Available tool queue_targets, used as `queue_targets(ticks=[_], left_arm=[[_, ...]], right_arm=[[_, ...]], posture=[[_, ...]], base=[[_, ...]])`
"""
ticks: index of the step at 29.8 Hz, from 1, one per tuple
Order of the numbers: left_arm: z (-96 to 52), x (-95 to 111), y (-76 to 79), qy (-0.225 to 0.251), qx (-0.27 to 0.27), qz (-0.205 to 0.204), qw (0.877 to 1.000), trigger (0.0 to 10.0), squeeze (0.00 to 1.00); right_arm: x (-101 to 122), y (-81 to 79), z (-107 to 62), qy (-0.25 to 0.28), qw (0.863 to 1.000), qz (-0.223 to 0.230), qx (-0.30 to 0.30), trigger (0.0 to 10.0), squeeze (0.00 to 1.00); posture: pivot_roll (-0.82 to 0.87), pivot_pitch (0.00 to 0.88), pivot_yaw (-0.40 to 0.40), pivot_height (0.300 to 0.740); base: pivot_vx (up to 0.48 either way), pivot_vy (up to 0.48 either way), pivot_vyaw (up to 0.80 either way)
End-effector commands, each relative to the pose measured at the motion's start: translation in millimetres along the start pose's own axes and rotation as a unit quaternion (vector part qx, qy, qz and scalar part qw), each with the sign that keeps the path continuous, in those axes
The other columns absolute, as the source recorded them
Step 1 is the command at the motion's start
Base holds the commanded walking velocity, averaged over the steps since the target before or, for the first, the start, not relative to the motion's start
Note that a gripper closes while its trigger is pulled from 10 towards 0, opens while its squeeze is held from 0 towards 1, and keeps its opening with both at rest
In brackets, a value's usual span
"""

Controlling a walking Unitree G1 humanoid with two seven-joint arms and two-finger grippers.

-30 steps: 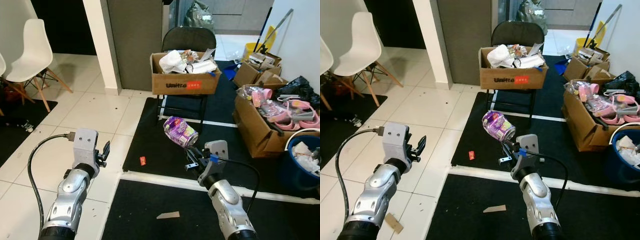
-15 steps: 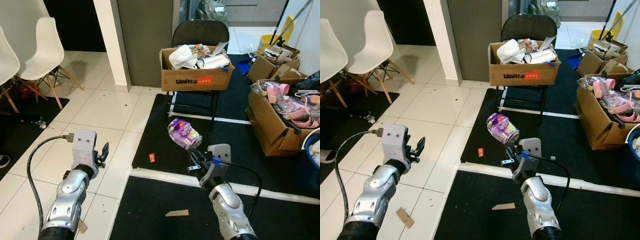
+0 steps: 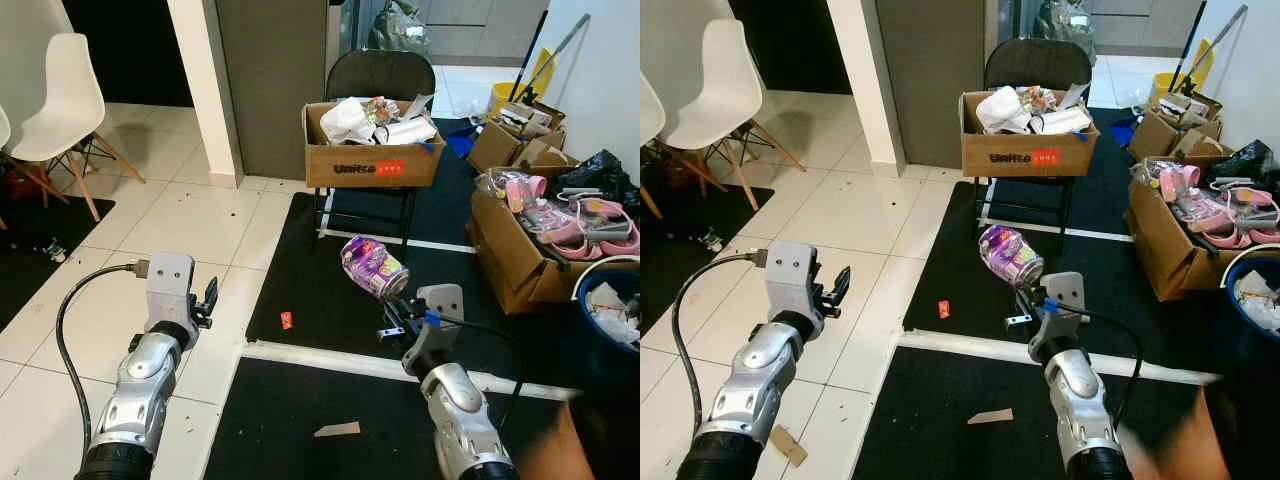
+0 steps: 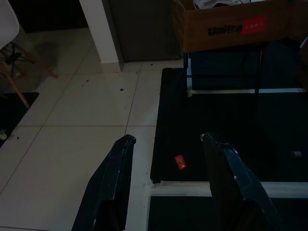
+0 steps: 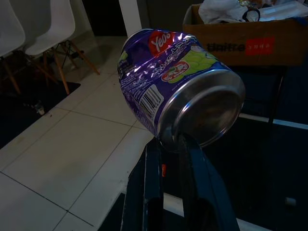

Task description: Picking trash to rubbish bin

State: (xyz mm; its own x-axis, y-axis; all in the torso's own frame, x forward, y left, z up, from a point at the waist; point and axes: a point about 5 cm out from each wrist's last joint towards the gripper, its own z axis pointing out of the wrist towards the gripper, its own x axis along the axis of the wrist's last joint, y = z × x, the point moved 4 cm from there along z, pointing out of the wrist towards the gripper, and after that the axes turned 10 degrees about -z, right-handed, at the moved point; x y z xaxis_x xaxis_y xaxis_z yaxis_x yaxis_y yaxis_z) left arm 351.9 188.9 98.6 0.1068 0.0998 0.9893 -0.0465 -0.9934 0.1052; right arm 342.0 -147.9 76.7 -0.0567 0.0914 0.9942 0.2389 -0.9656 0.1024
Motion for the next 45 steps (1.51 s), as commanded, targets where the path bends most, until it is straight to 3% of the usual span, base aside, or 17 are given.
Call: queue_targets(ticks=[1, 22, 45], left_arm=[[-4.2, -10, -4.4, -0.017, 0.008, -0.002, 1.000, 10.0, 0.00], [-8.7, -15, -9.2, -0.020, 0.027, 0.000, 0.999, 10.0, 0.00], [-10.6, -21, -8.8, -0.033, 0.031, 0.009, 0.999, 10.0, 0.00]], right_arm=[[-5, -4.4, -0.1, -0.013, 1.000, 0.002, 0.007, 10.0, 0.00], [-10, -1.7, 0.3, -0.033, 0.999, 0.004, 0.011, 10.0, 0.00], [-20, 4.2, -3.2, -0.058, 0.998, 0.007, -0.004, 10.0, 0.00]], posture=[[-0.02, 0.080, 0.028, 0.740], [-0.02, 0.091, 0.008, 0.740], [-0.01, 0.060, -0.014, 0.740]], base=[[0.000, 0.000, 0.00], [0.000, 0.000, -0.75], [0.000, 0.000, 0.00]])
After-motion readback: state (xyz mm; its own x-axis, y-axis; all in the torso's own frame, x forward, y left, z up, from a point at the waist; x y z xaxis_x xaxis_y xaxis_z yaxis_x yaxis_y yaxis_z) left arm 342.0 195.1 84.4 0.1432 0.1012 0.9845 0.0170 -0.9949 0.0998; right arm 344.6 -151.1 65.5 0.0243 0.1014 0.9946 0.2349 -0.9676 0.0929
